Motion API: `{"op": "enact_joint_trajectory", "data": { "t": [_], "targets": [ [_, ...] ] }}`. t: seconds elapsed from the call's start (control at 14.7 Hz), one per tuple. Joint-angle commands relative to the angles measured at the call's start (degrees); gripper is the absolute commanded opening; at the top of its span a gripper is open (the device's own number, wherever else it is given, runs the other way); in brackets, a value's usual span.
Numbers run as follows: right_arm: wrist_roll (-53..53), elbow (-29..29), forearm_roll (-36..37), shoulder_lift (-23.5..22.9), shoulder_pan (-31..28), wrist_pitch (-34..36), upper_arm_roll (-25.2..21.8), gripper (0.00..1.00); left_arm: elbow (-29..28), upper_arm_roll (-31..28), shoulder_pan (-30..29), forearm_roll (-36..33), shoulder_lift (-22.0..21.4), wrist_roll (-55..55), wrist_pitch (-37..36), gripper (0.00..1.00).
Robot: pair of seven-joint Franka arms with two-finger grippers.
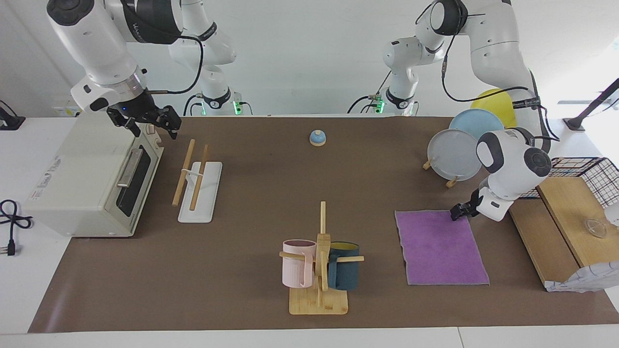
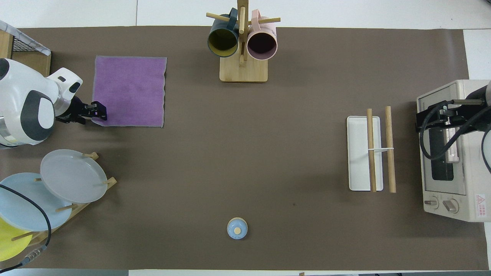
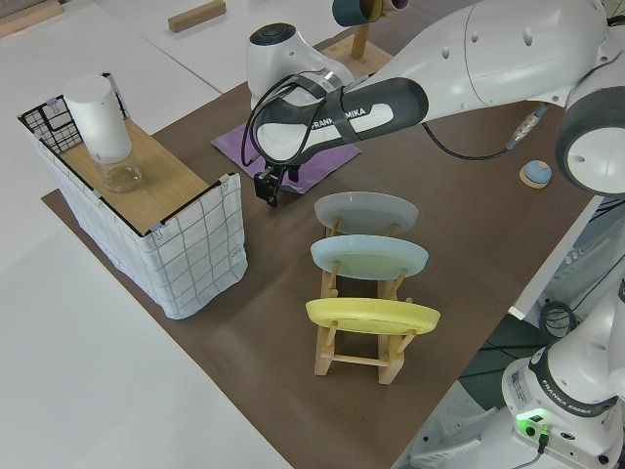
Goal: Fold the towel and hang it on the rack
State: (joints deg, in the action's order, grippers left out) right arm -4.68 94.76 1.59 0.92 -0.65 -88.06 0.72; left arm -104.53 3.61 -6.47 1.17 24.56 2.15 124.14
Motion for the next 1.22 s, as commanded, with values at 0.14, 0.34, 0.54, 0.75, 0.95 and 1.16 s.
{"op": "enact_joint_trajectory", "data": {
  "t": [0.14,0.34,0.54,0.75,0.95,1.16],
  "targets": [
    [1.25,0.42,-0.18,0.57,-1.02,0.09,0.51,1.0,-0.94,0.17,-0.2,0.68,-1.44,-1.18,-0.04,0.69],
    [1.25,0.42,-0.18,0.57,-0.93,0.09,0.59,1.0,1.08,0.34,-0.21,0.68,-1.09,-1.27,-1.54,0.69],
    [1.25,0.42,-0.18,0.57,-1.02,0.09,0.51,1.0,0.91,0.35,-0.2,0.68,-1.09,-1.36,-0.92,0.55],
    [1.25,0.42,-0.18,0.57,-0.93,0.09,0.51,1.0,0.38,0.34,-0.2,0.76,-1.18,-1.53,-1.09,0.38],
    [1.25,0.42,-0.18,0.57,-1.02,0.09,0.59,1.0,0.73,0.43,-0.2,0.68,-1.18,-1.53,-1.54,0.14],
    [1.25,0.42,-0.18,0.57,-1.02,0.09,0.51,1.0,0.91,0.43,-0.12,0.68,-1.26,-1.62,-1.71,0.0]
  ]
}}
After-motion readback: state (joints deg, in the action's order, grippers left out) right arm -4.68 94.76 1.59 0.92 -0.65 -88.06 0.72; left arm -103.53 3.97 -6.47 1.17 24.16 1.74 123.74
